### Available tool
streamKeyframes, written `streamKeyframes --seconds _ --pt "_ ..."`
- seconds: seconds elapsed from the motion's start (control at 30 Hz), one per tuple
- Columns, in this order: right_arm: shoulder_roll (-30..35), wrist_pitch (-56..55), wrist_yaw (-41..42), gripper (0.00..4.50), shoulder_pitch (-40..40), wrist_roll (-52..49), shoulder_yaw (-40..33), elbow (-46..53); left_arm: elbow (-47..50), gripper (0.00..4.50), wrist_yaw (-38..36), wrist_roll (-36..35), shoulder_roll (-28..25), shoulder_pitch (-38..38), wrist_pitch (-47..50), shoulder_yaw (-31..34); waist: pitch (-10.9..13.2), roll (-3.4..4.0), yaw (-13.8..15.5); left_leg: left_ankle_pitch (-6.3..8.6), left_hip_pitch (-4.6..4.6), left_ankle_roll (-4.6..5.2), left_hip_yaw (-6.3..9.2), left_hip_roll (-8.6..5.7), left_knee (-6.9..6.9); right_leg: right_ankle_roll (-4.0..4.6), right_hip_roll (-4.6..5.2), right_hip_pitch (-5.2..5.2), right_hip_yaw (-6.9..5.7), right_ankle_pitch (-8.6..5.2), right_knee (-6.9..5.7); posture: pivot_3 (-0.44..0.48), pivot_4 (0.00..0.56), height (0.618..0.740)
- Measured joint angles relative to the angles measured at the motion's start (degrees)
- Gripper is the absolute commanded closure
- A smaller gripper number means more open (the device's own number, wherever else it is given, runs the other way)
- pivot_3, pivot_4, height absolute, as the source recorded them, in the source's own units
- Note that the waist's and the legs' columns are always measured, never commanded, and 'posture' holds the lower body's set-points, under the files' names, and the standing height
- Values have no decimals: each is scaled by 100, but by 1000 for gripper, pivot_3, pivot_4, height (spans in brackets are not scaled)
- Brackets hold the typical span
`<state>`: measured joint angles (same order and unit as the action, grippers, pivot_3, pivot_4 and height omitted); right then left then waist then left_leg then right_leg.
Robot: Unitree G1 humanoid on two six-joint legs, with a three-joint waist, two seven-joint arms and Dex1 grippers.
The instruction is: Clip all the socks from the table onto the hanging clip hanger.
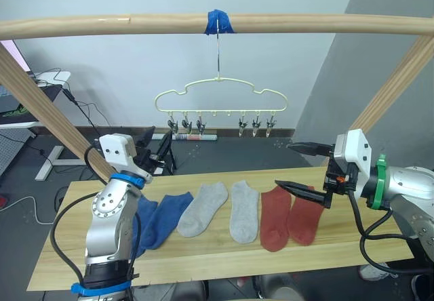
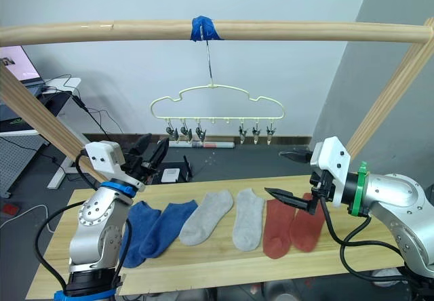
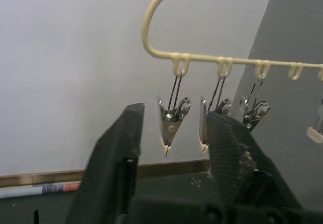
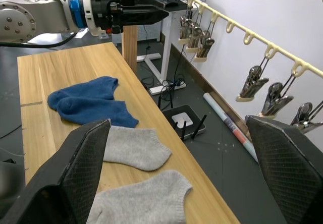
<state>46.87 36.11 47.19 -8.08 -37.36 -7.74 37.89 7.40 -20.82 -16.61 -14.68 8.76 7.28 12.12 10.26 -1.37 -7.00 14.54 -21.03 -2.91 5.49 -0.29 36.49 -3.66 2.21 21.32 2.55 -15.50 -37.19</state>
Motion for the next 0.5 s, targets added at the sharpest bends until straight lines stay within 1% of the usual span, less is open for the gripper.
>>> streamKeyframes --seconds 0.23,0.37,0.43,0.5 --pt "9 220 -110 0 -233 -221 3 124 -254 2397 169 112 61 178 -120 -40 53 2 -104 0 -21 0 1 0 0 -2 0 13 0 1 10 -311 200 740" --pt "8 364 -182 0 -525 -328 49 183 -530 2397 197 125 101 344 -155 -60 81 -1 -122 0 -28 0 4 0 1 -4 -1 20 -2 3 10 -310 201 740" --pt "0 485 -235 0 -656 -437 119 212 -629 2397 220 135 100 393 -183 -47 88 1 -128 0 -42 0 2 1 2 -4 -1 35 -1 3 8 -315 202 740" --pt "-34 607 -284 0 -918 -562 215 255 -750 2397 273 151 104 510 -246 -46 98 6 -136 0 -75 0 4 1 17 -4 -2 66 -1 11 2 -317 202 740"
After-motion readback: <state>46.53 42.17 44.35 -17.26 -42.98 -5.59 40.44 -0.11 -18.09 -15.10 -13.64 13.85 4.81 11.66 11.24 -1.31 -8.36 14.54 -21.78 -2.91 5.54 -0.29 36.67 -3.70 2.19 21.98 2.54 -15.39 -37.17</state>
